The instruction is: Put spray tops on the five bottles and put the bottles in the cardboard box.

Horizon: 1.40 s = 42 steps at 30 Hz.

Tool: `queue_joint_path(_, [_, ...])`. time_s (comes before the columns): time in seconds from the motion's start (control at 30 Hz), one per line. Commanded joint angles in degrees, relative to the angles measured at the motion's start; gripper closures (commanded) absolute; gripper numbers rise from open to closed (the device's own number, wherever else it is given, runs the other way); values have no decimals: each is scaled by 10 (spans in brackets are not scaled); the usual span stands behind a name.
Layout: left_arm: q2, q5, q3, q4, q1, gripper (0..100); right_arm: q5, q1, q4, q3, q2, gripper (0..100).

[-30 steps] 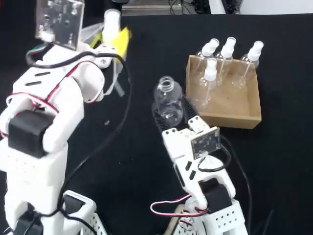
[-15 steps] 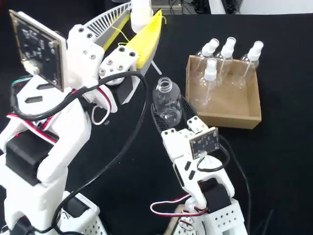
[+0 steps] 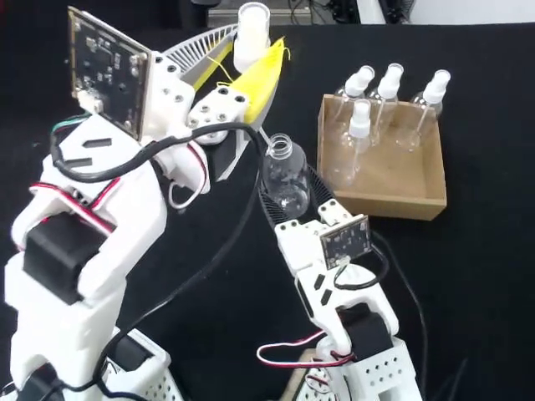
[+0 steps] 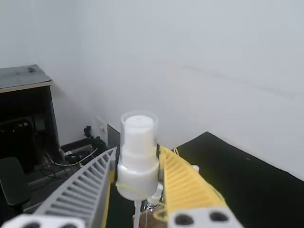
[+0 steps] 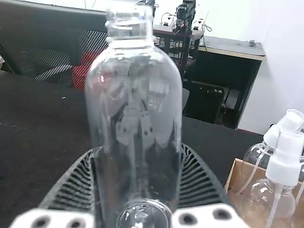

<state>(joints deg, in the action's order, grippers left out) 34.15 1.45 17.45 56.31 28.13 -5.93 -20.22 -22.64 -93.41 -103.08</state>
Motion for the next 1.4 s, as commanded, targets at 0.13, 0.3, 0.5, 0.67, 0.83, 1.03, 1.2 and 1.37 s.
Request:
queue_joint_path(0.13, [-1, -7, -38, -37, 15, 970, 0, -6, 15, 5, -46, 987])
queue_joint_path(0.3, [4, -5, -34, -56, 29, 970, 0, -6, 15, 5, -46, 987])
queue_joint_path(0.5, [-2, -3, -50, -57, 29, 970, 0, -6, 15, 4, -46, 987])
queue_joint_path(0.67, [1, -3, -68, -55, 28, 970, 0, -6, 15, 4, -46, 987])
queue_joint_path(0.83, [5, -2, -39, -53, 22, 970, 0, -6, 15, 4, -46, 987])
queue_joint_path(1.03, [5, -2, 22, -50, 22, 970, 0, -6, 14, 4, -46, 987])
queue_joint_path(1.2, [1, -2, 23, 4, 22, 970, 0, -6, 14, 4, -46, 987])
queue_joint_path(1.37, [-1, -1, 28, 8, 8, 970, 0, -6, 14, 4, -46, 987])
